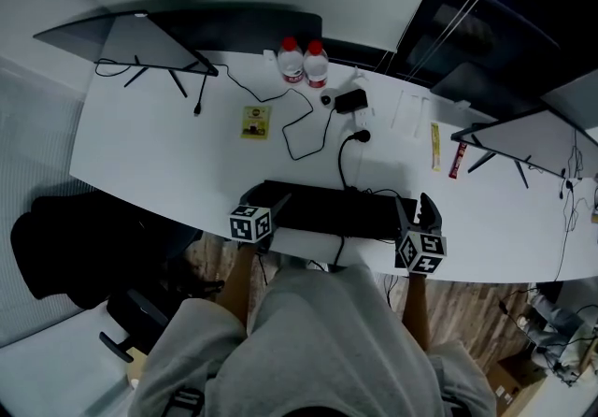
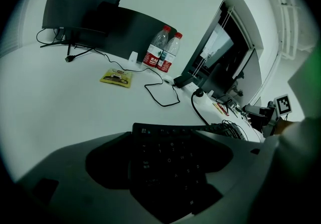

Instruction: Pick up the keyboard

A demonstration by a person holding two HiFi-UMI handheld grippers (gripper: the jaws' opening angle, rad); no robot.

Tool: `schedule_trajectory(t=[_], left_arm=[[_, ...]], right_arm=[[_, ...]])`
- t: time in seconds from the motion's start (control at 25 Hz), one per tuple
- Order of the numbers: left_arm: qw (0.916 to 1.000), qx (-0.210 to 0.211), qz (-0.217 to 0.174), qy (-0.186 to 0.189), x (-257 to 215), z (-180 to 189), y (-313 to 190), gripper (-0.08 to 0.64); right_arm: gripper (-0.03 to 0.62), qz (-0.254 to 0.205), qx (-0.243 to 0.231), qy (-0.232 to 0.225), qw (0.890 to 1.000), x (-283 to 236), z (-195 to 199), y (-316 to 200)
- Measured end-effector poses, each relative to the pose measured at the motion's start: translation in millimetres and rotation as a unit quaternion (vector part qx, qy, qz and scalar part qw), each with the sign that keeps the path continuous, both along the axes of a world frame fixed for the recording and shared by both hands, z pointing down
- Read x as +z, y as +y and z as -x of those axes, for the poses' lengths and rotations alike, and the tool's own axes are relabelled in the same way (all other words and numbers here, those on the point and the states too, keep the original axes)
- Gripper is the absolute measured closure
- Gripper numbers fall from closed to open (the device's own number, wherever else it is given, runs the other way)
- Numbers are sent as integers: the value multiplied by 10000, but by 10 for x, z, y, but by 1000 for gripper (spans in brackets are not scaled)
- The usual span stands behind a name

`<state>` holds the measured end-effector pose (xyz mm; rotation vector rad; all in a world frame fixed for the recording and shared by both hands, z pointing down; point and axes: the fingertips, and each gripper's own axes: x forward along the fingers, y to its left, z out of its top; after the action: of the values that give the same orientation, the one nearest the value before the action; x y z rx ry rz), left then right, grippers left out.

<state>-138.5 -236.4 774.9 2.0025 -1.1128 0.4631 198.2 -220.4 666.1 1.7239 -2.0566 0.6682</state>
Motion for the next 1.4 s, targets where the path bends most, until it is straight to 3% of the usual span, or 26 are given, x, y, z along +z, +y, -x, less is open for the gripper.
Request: schedule_trajectory(t=[0.56,1.04,1.4], left_arm=[[9992,-135,-241,-294,18,39,-4,221],[9991,-194,-222,-290,12,28,-4,221],[9991,-207,-228,-276,22,22,-15,221]], right_arm=[[288,144,108,-147,9997,141,-83,160],[217,817,257,-554,9948,678,-137,276],[198,731,253,-428,9961,687,-144,273]])
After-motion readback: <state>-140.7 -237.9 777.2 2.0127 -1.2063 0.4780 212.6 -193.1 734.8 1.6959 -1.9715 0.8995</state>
